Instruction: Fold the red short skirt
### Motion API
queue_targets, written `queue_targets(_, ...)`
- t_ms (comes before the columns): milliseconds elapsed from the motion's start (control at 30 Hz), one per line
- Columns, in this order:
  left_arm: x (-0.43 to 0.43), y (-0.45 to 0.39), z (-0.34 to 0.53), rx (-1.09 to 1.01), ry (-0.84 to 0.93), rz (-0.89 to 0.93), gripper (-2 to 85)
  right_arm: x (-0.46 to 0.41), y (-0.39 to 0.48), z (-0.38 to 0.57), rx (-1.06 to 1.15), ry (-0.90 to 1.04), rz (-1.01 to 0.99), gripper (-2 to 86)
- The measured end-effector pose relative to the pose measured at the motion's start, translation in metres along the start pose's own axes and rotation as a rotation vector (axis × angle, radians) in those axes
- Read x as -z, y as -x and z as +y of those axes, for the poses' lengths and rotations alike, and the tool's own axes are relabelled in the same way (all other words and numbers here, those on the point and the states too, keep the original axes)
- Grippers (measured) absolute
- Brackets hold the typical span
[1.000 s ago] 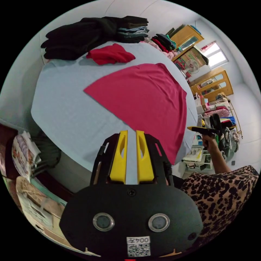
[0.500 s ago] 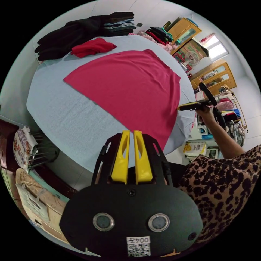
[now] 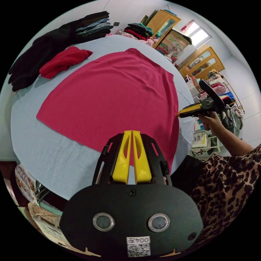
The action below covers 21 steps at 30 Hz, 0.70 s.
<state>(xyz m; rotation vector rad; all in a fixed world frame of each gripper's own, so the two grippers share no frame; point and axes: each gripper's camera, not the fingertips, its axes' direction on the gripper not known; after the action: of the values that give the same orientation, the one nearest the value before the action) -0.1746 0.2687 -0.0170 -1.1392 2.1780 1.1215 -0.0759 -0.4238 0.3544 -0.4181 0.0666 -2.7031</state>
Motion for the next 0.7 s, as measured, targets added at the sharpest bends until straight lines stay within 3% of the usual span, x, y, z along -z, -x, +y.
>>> queue_targets(133, -0.004, 0.0, -0.03, -0.029, 0.01, -0.01, 0.6, 0.032, -0.029, 0.001, -0.043, -0.11, -0.06, -0.1)
queue_targets(300, -0.003, -0.007, -0.086, -0.073, -0.008, -0.01, 1.7, 0.042, -0.068, -0.02, -0.023, -0.103, -0.064, 1.1)
queue_targets(433, 0.0, -0.014, -0.168, -0.103, -0.024, -0.02, 3.1, 0.018, -0.069, -0.047, 0.117, 0.041, -0.08, 2.0)
queue_targets(700, -0.027, -0.023, -0.357, -0.143, -0.007, -0.011, 5.8, 0.015, -0.054, -0.048, 0.174, -0.045, 0.017, 3.5)
